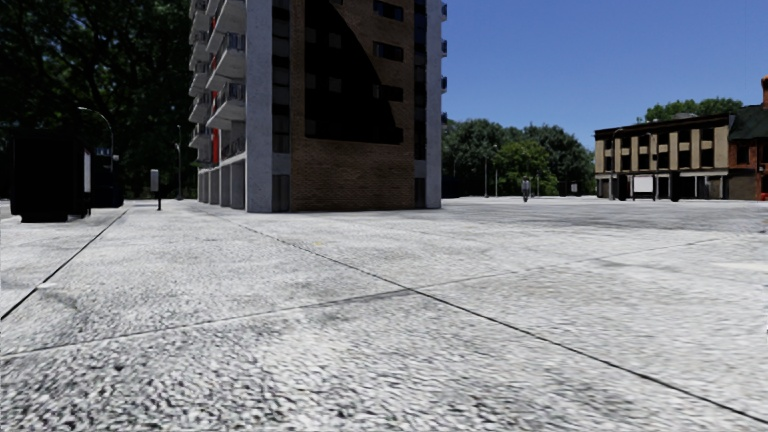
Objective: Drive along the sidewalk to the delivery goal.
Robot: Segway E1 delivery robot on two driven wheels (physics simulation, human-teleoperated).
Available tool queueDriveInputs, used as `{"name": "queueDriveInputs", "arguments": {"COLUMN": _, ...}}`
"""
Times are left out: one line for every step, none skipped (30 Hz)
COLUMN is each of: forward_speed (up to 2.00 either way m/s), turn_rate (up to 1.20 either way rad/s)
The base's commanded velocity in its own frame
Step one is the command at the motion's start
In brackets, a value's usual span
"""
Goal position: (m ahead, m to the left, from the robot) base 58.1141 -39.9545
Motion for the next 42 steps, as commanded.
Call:
{"name": "queueDriveInputs", "arguments": {"forward_speed": 2.0, "turn_rate": -0.55}}
{"name": "queueDriveInputs", "arguments": {"forward_speed": 2.0, "turn_rate": -0.55}}
{"name": "queueDriveInputs", "arguments": {"forward_speed": 2.0, "turn_rate": -0.55}}
{"name": "queueDriveInputs", "arguments": {"forward_speed": 2.0, "turn_rate": -0.55}}
{"name": "queueDriveInputs", "arguments": {"forward_speed": 2.0, "turn_rate": -0.55}}
{"name": "queueDriveInputs", "arguments": {"forward_speed": 2.0, "turn_rate": -0.55}}
{"name": "queueDriveInputs", "arguments": {"forward_speed": 2.0, "turn_rate": -0.55}}
{"name": "queueDriveInputs", "arguments": {"forward_speed": 2.0, "turn_rate": -0.55}}
{"name": "queueDriveInputs", "arguments": {"forward_speed": 2.0, "turn_rate": -0.55}}
{"name": "queueDriveInputs", "arguments": {"forward_speed": 2.0, "turn_rate": -0.49}}
{"name": "queueDriveInputs", "arguments": {"forward_speed": 2.0, "turn_rate": -0.32}}
{"name": "queueDriveInputs", "arguments": {"forward_speed": 2.0, "turn_rate": -0.32}}
{"name": "queueDriveInputs", "arguments": {"forward_speed": 2.0, "turn_rate": 0.0}}
{"name": "queueDriveInputs", "arguments": {"forward_speed": 2.0, "turn_rate": 0.0}}
{"name": "queueDriveInputs", "arguments": {"forward_speed": 2.0, "turn_rate": 0.0}}
{"name": "queueDriveInputs", "arguments": {"forward_speed": 2.0, "turn_rate": 0.0}}
{"name": "queueDriveInputs", "arguments": {"forward_speed": 2.0, "turn_rate": 0.0}}
{"name": "queueDriveInputs", "arguments": {"forward_speed": 2.0, "turn_rate": 0.0}}
{"name": "queueDriveInputs", "arguments": {"forward_speed": 2.0, "turn_rate": 0.0}}
{"name": "queueDriveInputs", "arguments": {"forward_speed": 2.0, "turn_rate": 0.0}}
{"name": "queueDriveInputs", "arguments": {"forward_speed": 2.0, "turn_rate": 0.0}}
{"name": "queueDriveInputs", "arguments": {"forward_speed": 2.0, "turn_rate": 0.0}}
{"name": "queueDriveInputs", "arguments": {"forward_speed": 2.0, "turn_rate": 0.0}}
{"name": "queueDriveInputs", "arguments": {"forward_speed": 2.0, "turn_rate": 0.0}}
{"name": "queueDriveInputs", "arguments": {"forward_speed": 2.0, "turn_rate": 0.0}}
{"name": "queueDriveInputs", "arguments": {"forward_speed": 2.0, "turn_rate": 0.0}}
{"name": "queueDriveInputs", "arguments": {"forward_speed": 2.0, "turn_rate": 0.0}}
{"name": "queueDriveInputs", "arguments": {"forward_speed": 2.0, "turn_rate": 0.0}}
{"name": "queueDriveInputs", "arguments": {"forward_speed": 2.0, "turn_rate": 0.0}}
{"name": "queueDriveInputs", "arguments": {"forward_speed": 2.0, "turn_rate": 0.0}}
{"name": "queueDriveInputs", "arguments": {"forward_speed": 2.0, "turn_rate": 0.0}}
{"name": "queueDriveInputs", "arguments": {"forward_speed": 2.0, "turn_rate": 0.0}}
{"name": "queueDriveInputs", "arguments": {"forward_speed": 2.0, "turn_rate": 0.0}}
{"name": "queueDriveInputs", "arguments": {"forward_speed": 2.0, "turn_rate": 0.0}}
{"name": "queueDriveInputs", "arguments": {"forward_speed": 2.0, "turn_rate": 0.0}}
{"name": "queueDriveInputs", "arguments": {"forward_speed": 2.0, "turn_rate": 0.0}}
{"name": "queueDriveInputs", "arguments": {"forward_speed": 2.0, "turn_rate": 0.0}}
{"name": "queueDriveInputs", "arguments": {"forward_speed": 2.0, "turn_rate": 0.0}}
{"name": "queueDriveInputs", "arguments": {"forward_speed": 2.0, "turn_rate": 0.0}}
{"name": "queueDriveInputs", "arguments": {"forward_speed": 2.0, "turn_rate": 0.0}}
{"name": "queueDriveInputs", "arguments": {"forward_speed": 2.0, "turn_rate": 0.0}}
{"name": "queueDriveInputs", "arguments": {"forward_speed": 2.0, "turn_rate": 0.0}}
